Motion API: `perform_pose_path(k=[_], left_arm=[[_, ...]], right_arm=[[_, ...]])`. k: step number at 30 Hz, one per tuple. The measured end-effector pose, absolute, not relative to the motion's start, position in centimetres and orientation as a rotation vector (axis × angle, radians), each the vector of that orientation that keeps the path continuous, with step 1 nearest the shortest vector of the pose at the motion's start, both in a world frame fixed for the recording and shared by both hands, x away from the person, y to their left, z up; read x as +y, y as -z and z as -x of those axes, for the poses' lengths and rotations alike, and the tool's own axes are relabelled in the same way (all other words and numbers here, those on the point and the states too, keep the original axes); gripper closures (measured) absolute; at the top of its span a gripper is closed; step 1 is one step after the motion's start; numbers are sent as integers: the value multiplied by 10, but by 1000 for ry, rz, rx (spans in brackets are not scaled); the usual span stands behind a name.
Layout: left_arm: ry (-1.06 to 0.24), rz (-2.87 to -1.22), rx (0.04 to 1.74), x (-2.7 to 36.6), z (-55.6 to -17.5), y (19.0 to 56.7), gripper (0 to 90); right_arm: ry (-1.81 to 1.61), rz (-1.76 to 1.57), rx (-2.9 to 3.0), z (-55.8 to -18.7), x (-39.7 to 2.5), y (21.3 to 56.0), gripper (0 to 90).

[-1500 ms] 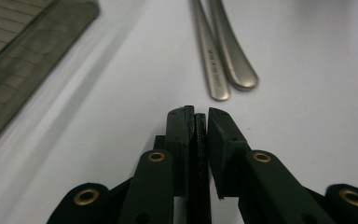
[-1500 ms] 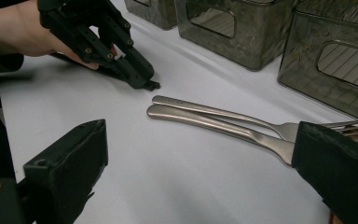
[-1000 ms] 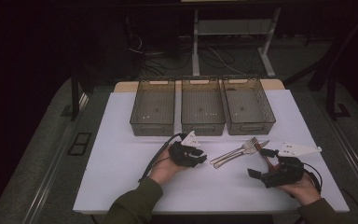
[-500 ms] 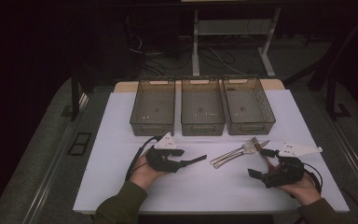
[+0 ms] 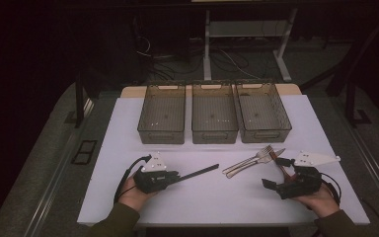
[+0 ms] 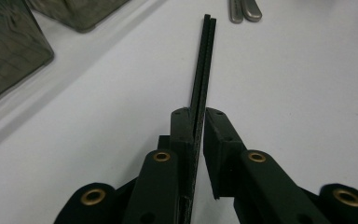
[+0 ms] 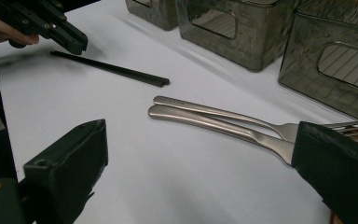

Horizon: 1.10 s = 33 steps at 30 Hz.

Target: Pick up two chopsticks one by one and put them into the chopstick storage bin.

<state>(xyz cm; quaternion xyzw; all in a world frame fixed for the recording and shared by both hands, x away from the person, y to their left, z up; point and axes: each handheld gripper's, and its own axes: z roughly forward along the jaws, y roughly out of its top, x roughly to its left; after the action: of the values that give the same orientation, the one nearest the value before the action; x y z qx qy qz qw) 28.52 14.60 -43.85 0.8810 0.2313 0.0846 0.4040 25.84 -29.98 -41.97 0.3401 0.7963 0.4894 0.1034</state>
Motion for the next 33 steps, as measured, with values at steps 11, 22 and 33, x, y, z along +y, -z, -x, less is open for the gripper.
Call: perform_pose_path(k=[11,22,33], left_arm=[[-196,-2257,568,145,-286,442,826],[-188,-2282,558,143,-286,445,831],[-178,-2296,533,140,-285,446,822]], right_arm=[[-1447,-1010,2352,-258,-300,419,31],[-1449,-1011,2352,-258,-300,419,31],[-1449,-1011,2352,-258,-300,419,31]])
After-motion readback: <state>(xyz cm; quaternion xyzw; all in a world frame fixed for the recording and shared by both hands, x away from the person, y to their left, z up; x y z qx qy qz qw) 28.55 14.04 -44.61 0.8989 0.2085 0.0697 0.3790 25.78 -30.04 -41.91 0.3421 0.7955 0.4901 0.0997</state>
